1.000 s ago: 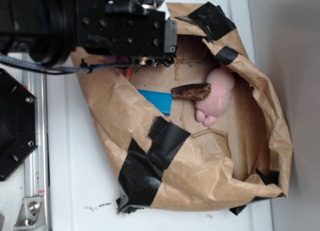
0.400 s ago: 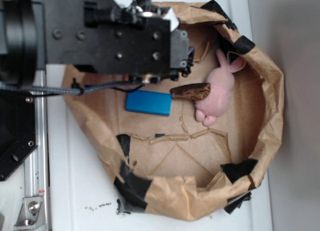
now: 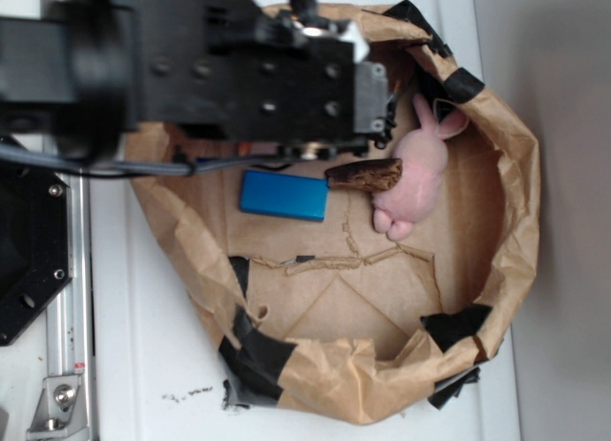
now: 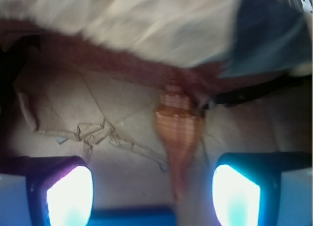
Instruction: Grab the shell.
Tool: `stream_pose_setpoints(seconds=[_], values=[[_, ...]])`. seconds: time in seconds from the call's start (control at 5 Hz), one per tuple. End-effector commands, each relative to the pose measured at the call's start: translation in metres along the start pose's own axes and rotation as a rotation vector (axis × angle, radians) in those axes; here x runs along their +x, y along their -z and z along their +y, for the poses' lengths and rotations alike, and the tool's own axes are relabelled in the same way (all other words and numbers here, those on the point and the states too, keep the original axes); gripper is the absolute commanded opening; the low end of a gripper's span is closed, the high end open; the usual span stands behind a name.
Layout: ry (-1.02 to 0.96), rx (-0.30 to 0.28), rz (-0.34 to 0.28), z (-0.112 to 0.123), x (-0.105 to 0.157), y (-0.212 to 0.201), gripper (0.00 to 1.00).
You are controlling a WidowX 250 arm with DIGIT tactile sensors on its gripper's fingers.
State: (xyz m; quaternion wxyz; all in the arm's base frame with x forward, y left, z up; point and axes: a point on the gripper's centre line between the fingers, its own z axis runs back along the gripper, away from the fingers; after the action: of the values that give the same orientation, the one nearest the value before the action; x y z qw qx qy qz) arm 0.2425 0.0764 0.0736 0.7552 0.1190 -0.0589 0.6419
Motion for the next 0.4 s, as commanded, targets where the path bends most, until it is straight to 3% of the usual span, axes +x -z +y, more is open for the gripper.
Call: stream_pose_setpoints(seconds=[0.0,0.2], values=[[-0.030,-0.025,-0.096,0.007,0.013,0.019,1.00],[-0.036,0.003,-0.135,0.023,0.018,0.041,1.00]])
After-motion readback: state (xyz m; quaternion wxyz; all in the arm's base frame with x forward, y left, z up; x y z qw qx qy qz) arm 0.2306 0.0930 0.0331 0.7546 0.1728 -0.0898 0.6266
